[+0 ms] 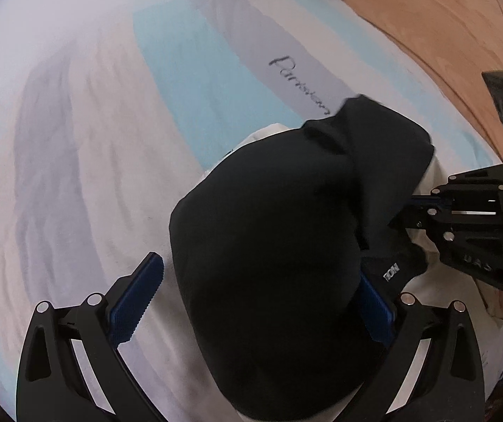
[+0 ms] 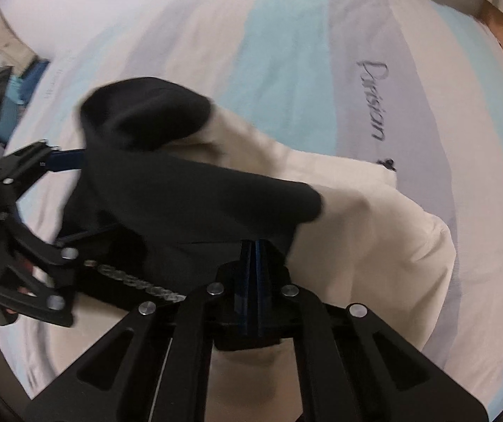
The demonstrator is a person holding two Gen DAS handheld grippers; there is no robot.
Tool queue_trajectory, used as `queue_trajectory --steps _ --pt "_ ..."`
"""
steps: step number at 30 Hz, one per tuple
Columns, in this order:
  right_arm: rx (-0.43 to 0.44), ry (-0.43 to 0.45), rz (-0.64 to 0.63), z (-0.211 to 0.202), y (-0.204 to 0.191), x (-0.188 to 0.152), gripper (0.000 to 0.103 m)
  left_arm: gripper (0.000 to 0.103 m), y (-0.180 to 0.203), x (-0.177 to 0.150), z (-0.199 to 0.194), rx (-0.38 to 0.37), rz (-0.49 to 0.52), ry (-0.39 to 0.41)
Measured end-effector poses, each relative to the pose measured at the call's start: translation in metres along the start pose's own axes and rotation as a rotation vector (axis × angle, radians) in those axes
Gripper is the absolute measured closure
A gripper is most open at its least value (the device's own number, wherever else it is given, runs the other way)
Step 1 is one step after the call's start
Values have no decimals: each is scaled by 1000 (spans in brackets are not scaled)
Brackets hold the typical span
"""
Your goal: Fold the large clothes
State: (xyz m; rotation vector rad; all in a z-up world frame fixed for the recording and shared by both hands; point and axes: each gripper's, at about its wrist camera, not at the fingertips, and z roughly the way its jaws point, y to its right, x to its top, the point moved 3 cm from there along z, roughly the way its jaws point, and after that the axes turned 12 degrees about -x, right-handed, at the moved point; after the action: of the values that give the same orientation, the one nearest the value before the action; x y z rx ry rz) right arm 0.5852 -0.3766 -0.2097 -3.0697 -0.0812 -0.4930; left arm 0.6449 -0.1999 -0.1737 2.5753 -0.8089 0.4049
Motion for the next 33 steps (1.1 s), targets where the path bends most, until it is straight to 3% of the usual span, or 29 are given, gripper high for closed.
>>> queue_trajectory --steps 13,18,19,20,21,22,26,33 --pt "3 -112 39 52 12 12 103 4 -20 0 41 -50 -105 -61" --pt "-3 -46 32 23 13 10 99 5 -10 -2 21 -28 -102 -40" --pt "-7 -18 25 11 13 6 96 6 -8 -5 13 -27 -102 -31" --pt "-14 5 18 0 12 2 77 6 -4 -10 0 -35 -101 -12" --pt "-31 27 14 -8 13 -1 45 6 -2 -14 -9 -41 -103 1" --pt "-49 67 12 -21 15 -7 35 6 0 -18 -18 -50 -108 12" --pt "-46 55 16 -39 24 -31 32 6 0 -47 -46 -90 -176 30" --pt "-22 -47 130 -29 66 -69 31 6 -13 -89 -37 -189 -317 -14"
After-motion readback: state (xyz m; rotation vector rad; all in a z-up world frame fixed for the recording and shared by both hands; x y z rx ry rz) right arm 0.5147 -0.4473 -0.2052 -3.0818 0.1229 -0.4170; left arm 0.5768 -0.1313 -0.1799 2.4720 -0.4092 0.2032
